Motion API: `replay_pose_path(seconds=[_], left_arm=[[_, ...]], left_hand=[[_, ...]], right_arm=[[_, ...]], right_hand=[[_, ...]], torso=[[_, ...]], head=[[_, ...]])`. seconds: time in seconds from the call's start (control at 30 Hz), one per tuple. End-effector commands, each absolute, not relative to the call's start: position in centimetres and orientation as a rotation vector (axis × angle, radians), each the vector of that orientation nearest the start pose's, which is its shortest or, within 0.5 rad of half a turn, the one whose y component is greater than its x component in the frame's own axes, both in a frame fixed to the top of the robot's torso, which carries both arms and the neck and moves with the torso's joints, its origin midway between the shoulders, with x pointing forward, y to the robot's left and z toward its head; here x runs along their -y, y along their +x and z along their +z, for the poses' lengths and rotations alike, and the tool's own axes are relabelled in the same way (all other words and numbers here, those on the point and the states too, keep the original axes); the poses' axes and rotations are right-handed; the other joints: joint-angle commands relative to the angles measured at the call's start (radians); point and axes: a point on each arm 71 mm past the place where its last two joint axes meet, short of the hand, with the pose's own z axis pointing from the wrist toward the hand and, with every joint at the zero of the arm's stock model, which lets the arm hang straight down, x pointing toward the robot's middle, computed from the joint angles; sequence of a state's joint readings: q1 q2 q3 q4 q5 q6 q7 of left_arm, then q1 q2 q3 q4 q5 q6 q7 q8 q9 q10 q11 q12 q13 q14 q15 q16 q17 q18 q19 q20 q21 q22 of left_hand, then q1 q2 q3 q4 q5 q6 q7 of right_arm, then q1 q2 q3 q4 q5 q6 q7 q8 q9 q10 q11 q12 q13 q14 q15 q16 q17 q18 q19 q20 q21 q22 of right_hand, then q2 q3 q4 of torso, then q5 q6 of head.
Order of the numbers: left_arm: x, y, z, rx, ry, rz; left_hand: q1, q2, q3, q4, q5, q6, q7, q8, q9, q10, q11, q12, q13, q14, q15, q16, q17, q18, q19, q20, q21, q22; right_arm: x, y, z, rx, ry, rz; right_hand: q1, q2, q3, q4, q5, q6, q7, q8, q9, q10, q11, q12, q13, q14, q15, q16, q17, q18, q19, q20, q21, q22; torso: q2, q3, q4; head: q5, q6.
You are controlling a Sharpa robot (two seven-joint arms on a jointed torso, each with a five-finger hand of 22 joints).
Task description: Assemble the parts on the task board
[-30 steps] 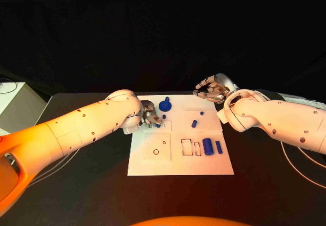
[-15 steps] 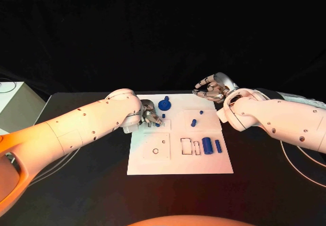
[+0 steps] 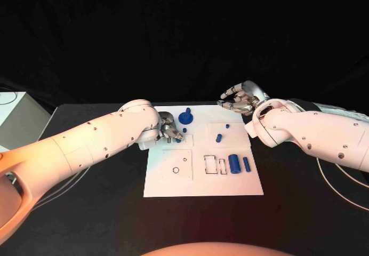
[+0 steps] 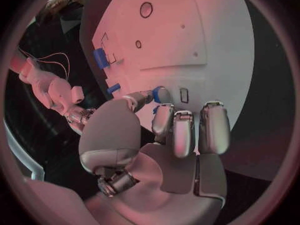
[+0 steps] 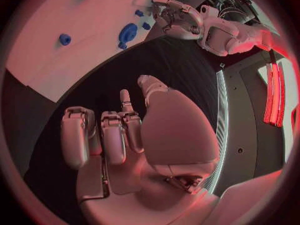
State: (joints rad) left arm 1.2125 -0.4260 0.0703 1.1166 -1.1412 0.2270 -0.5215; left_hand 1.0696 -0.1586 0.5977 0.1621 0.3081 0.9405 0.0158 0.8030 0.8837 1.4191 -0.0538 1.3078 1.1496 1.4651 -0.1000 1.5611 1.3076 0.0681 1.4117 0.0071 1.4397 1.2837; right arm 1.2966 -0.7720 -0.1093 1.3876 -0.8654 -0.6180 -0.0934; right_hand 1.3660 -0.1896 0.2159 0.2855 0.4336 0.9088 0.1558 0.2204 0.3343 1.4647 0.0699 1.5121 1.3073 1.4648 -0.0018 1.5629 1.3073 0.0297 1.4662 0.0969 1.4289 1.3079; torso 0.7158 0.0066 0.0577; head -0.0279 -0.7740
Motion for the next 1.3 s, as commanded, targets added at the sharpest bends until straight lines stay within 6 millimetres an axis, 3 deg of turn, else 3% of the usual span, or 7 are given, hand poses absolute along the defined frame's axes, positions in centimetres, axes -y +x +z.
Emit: replay_pose_path(seconds=[0.03, 0.33, 0.43, 0.47, 0.67, 1.3], left_arm=[[-10.8, 54.3, -21.3, -2.322, -0.091, -0.448], [-11.1, 54.2, -21.3, -2.315, -0.089, -0.446], [-11.1, 54.1, -21.3, -2.313, -0.089, -0.448], [-11.2, 54.1, -21.3, -2.311, -0.089, -0.45], [-11.4, 53.9, -21.1, -2.301, -0.092, -0.457], [-12.1, 53.8, -19.6, -2.254, -0.116, -0.492]], left_hand=[[0.016, -0.004, -0.018, 0.013, -0.057, 0.006, -0.014, -0.009, 0.002, -0.003, -0.008, 0.004, 0.001, 0.099, -0.005, -0.005, 0.238, -0.007, 0.006, 0.001, -0.001, 0.001], [0.018, -0.025, -0.073, 0.068, -0.138, 0.013, -0.013, -0.02, 0.01, -0.004, -0.007, 0.003, 0.003, 0.099, -0.004, -0.005, 0.238, -0.008, 0.007, 0.002, -0.002, 0.003], [0.023, -0.031, -0.109, 0.116, -0.247, 0.017, -0.012, -0.025, 0.016, -0.004, -0.006, 0.003, 0.004, 0.098, -0.004, -0.005, 0.238, -0.008, 0.006, 0.003, -0.003, 0.003], [0.021, -0.034, -0.12, 0.126, -0.254, 0.017, -0.012, -0.026, 0.017, -0.004, -0.005, 0.004, 0.005, 0.098, -0.003, -0.005, 0.237, -0.008, 0.007, 0.003, -0.003, 0.004], [-0.014, -0.034, -0.165, 0.132, -0.257, 0.019, -0.009, -0.03, 0.021, -0.005, -0.003, 0.002, 0.003, 0.098, -0.002, -0.005, 0.237, -0.007, 0.006, 0.004, -0.004, 0.003], [-0.031, -0.034, -0.199, 0.132, -0.257, 0.017, -0.009, -0.033, 0.024, -0.008, -0.003, -0.001, -0.001, 0.098, -0.002, -0.006, 0.235, -0.007, 0.004, 0.004, -0.006, 0.0]], right_arm=[[22.6, 52.6, -16.3, -1.506, 0.503, 0.742], [22.7, 52.6, -16.3, -1.504, 0.503, 0.742], [22.7, 52.6, -16.4, -1.503, 0.504, 0.741], [22.7, 52.5, -16.4, -1.503, 0.504, 0.741], [22.7, 52.5, -16.4, -1.503, 0.504, 0.741], [22.9, 52.5, -16.5, -1.503, 0.508, 0.739]], right_hand=[[-0.006, -0.001, 0.006, 0.002, 0.007, -0.006, 0.0, 0.006, 0.001, 0.042, 0.002, -0.002, 0.206, 0.098, -0.004, -0.007, 0.228, 0.008, 0.049, -0.003, -0.005, 0.134], [-0.007, -0.001, 0.007, 0.003, 0.008, -0.007, 0.0, 0.007, 0.001, 0.041, 0.002, -0.003, 0.205, 0.097, -0.004, -0.007, 0.227, 0.009, 0.048, -0.003, -0.006, 0.133], [-0.007, -0.001, 0.007, 0.003, 0.008, -0.007, 0.0, 0.007, 0.001, 0.041, 0.002, -0.003, 0.205, 0.097, -0.004, -0.007, 0.227, 0.009, 0.048, -0.003, -0.006, 0.133], [-0.007, -0.001, 0.007, 0.003, 0.008, -0.007, 0.0, 0.007, 0.001, 0.041, 0.002, -0.003, 0.205, 0.097, -0.004, -0.007, 0.227, 0.009, 0.048, -0.003, -0.006, 0.133], [-0.009, -0.002, 0.007, 0.003, 0.008, -0.007, 0.0, 0.007, 0.001, 0.041, 0.002, -0.003, 0.205, 0.097, -0.003, -0.007, 0.228, 0.009, 0.048, -0.003, -0.006, 0.133], [-0.012, -0.002, 0.008, 0.004, 0.008, -0.008, 0.0, 0.007, 0.001, 0.04, 0.002, -0.004, 0.204, 0.097, -0.003, -0.008, 0.226, 0.009, 0.047, -0.003, -0.009, 0.131]], torso=[[-0.001, 0.0005, -0.0002], [-0.002, 0.0, -0.0006], [-0.001, -0.0001, -0.0005], [-0.001, -0.0005, -0.0004], [-0.001, -0.0007, 0.0], [-0.001, -0.0003, -0.0009]], head=[[0.0, -0.001], [0.0, 0.001], [0.0, 0.002], [-0.001, 0.002], [-0.001, 0.001], [-0.001, 0.006]])
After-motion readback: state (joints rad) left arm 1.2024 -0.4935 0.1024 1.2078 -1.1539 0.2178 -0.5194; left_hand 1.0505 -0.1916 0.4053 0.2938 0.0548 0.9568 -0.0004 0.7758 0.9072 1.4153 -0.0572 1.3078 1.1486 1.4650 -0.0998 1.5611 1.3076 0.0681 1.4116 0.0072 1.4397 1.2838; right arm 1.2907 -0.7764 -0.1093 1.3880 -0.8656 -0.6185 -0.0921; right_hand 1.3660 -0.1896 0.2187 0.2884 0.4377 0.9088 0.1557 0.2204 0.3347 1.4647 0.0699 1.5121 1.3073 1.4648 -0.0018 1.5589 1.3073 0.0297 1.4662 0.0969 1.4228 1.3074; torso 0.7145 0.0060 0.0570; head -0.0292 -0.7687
